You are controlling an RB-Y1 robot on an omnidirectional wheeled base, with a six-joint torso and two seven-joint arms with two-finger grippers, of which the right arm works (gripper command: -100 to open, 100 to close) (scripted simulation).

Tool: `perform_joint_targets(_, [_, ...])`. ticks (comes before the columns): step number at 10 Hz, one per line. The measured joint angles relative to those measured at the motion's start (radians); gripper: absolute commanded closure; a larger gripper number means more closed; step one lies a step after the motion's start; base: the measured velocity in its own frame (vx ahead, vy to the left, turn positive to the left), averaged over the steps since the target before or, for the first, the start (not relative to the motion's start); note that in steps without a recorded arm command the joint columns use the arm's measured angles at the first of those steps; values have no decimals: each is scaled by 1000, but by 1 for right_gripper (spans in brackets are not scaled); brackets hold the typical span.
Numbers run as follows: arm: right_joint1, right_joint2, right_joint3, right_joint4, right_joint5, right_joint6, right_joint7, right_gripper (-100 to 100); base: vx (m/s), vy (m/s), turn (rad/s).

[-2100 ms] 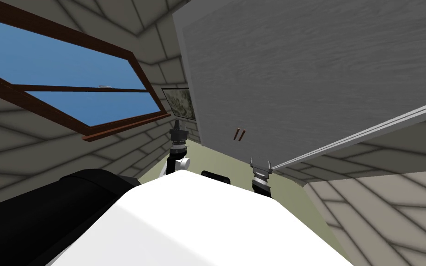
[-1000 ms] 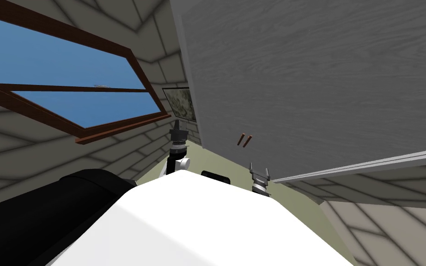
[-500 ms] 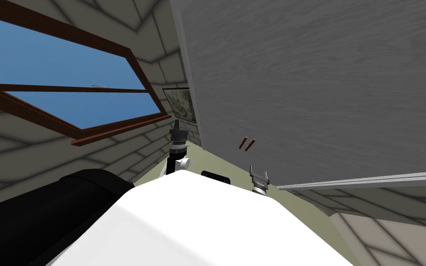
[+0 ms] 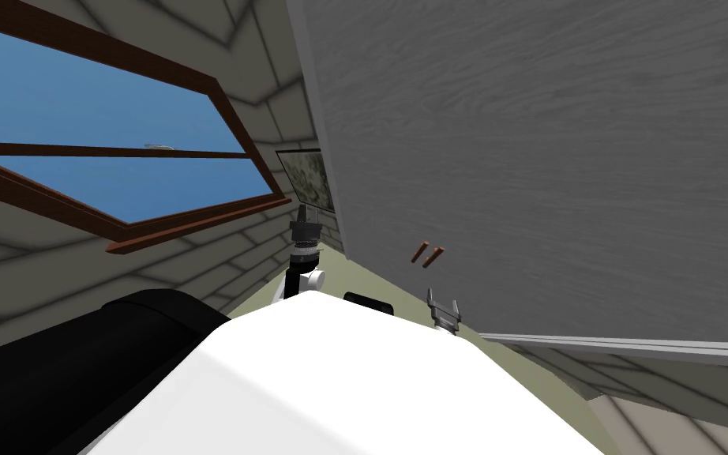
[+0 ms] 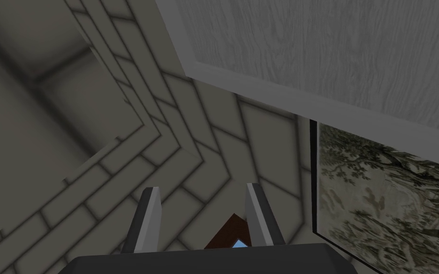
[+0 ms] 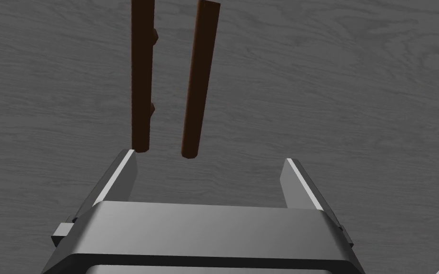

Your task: Pull the door open

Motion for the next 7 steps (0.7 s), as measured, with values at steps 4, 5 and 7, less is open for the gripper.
perform_joint_targets(4, [-9, -12, 10, 60, -27, -14, -71, -100, 177, -24, 51])
perform_joint_targets(5, [-11, -14, 12, 70, -31, -17, -83, -100, 76, -6, 10])
perform_joint_targets(7, [1, -21, 6, 76, -36, -18, -88, -100, -132, -9, -85])
